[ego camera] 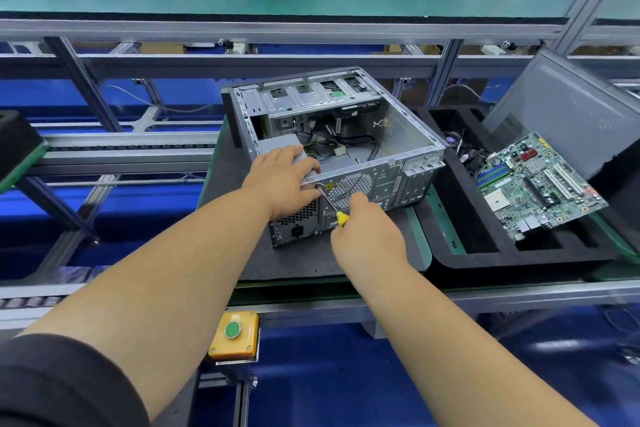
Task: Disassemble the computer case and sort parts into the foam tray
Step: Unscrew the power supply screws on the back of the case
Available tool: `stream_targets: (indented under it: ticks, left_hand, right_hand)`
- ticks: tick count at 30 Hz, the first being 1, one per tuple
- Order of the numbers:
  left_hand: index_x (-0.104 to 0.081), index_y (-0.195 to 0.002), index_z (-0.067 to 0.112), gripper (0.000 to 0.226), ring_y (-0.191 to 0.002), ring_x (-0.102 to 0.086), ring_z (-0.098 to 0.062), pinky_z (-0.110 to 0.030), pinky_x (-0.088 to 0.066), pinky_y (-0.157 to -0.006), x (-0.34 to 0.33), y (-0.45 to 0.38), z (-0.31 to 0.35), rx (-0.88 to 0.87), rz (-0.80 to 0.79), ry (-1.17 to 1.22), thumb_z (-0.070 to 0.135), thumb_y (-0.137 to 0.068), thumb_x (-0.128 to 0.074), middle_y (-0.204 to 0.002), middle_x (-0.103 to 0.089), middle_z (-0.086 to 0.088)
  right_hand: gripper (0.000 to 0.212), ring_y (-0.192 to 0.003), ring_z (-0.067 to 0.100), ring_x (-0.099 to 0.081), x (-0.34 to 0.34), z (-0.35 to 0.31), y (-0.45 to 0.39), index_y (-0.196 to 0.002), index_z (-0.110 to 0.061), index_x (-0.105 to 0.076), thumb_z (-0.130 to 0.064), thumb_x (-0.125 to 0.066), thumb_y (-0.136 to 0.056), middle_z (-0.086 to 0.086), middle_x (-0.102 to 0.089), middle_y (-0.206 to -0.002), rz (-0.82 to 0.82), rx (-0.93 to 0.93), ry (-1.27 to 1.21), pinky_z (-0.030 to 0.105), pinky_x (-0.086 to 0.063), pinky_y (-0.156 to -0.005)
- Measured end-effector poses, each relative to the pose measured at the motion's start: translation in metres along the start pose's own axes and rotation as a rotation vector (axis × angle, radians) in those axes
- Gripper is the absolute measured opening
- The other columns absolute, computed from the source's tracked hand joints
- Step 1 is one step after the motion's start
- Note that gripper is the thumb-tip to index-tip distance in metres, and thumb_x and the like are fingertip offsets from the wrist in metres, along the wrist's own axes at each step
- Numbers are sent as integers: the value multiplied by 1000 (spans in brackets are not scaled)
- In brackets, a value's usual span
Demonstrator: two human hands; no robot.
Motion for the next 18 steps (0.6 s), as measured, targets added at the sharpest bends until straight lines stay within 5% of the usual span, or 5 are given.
stream_targets:
  ticks: [4,6,9,18]
  left_hand:
    - [-40,-133,46,46,-143,-20,-26,-46,-17,-115,1,0,0,0,-6,-3,62,-90,-45,-159,-19,-2]
    - [-40,-133,46,46,-143,-20,-26,-46,-17,-115,0,0,0,1,-7,-1,63,-90,-45,-159,-19,-2]
    - [-39,-133,47,47,-143,-20,-26,-45,-17,-115,-1,0,0,4,-8,-1,64,-90,-45,-158,-20,-1]
    - [-39,-134,47,47,-143,-20,-25,-45,-17,-115,-2,0,-1,-2,2,2,64,-90,-44,-159,-20,-1]
  right_hand:
    - [32,-67,18,-49,-13,11,-5,-87,-13,-51,-44,-55,-94,2,-57,-81,-265,-172,-355,29,-34,-56]
    - [38,-59,18,-48,-19,16,-4,-77,-10,-61,-39,-47,-98,4,-63,-67,-319,-304,-583,30,-39,-60]
    - [40,-42,12,-41,-25,17,2,-72,-7,-61,-24,-40,-101,6,-60,-58,-388,-455,-808,23,-31,-46]
    - [35,-36,8,-41,-32,20,10,-83,-8,-60,-29,-43,-105,0,-61,-57,-538,-475,-1122,20,-34,-40]
Point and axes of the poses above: each hand's wrist, its own y-axis away from the middle knuckle, its own x-axis out of the back of the hand, z = x × y, the point moved 7 cm from there along -y, towards the middle knuckle
